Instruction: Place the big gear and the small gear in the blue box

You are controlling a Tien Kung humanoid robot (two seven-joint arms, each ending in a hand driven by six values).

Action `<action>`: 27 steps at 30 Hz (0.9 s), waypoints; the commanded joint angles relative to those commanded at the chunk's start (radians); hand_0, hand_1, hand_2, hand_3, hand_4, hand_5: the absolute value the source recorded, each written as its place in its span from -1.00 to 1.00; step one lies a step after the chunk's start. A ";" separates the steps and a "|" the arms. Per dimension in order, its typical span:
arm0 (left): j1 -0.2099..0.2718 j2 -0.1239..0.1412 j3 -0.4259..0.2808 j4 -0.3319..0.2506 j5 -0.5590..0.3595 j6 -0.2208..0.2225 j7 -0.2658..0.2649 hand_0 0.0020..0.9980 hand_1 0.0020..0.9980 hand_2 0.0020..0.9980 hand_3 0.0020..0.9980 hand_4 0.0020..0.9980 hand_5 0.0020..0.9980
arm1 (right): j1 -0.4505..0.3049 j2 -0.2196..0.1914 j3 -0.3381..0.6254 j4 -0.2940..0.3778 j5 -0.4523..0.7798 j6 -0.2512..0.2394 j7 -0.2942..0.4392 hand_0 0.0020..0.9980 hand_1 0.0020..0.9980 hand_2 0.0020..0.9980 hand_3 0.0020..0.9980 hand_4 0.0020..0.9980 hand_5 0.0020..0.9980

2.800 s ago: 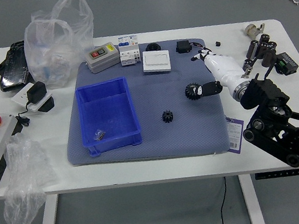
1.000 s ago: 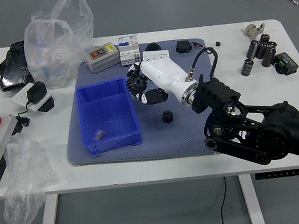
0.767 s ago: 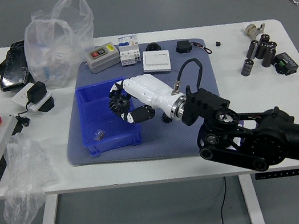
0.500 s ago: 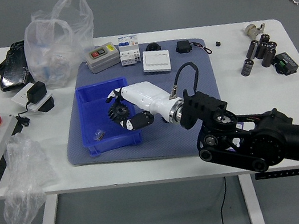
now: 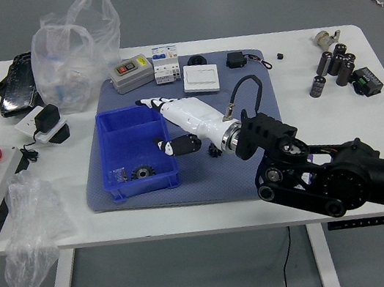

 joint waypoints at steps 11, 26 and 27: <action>0.006 0.003 0.008 0.002 -0.012 0.003 -0.007 0.88 0.89 0.88 0.73 1.00 1.00 | -0.096 -0.089 0.052 0.001 0.029 0.084 -0.091 0.64 0.76 0.92 1.00 0.89 -0.17; 0.005 0.007 0.022 0.004 -0.031 0.002 -0.024 0.85 0.84 0.83 0.72 1.00 1.00 | -0.083 -0.052 -0.027 -0.096 0.070 0.038 -0.093 0.50 0.48 0.30 0.75 0.36 -0.69; 0.004 0.006 0.023 0.004 -0.033 0.001 -0.026 0.85 0.84 0.83 0.72 1.00 1.00 | -0.082 -0.049 -0.031 -0.103 0.069 0.028 -0.093 0.50 0.48 0.30 0.75 0.36 -0.69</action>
